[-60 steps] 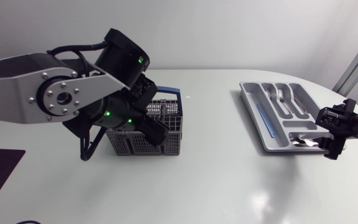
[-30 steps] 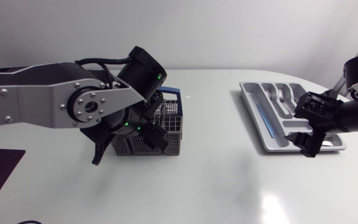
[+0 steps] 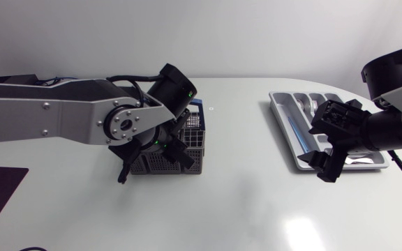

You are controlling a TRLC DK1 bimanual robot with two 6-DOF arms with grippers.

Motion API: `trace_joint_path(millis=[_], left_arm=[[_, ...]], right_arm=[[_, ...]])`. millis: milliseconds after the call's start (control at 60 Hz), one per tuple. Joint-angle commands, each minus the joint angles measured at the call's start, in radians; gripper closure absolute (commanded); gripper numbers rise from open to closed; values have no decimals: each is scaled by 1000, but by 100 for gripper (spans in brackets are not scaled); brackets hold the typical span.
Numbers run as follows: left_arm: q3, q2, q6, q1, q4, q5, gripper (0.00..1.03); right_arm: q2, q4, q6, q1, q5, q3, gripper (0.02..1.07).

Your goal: Unload the cutlery basket into the drawer organizer.

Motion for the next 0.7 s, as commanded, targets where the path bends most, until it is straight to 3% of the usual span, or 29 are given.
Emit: trace_joint_path(millis=[0, 233, 283, 683], left_arm=[[26, 21, -5, 8, 17, -20, 80], [23, 53, -5, 10, 31, -39, 81], [23, 58, -7, 11, 34, -39, 89], [5, 18, -7, 7, 54, -54, 97]], right_arm=[[-15, -12, 42, 26, 13, 6, 17], [-26, -12, 50, 41, 16, 1, 17], [-28, -14, 48, 43, 16, 0, 17], [-35, -12, 50, 49, 16, -20, 18]])
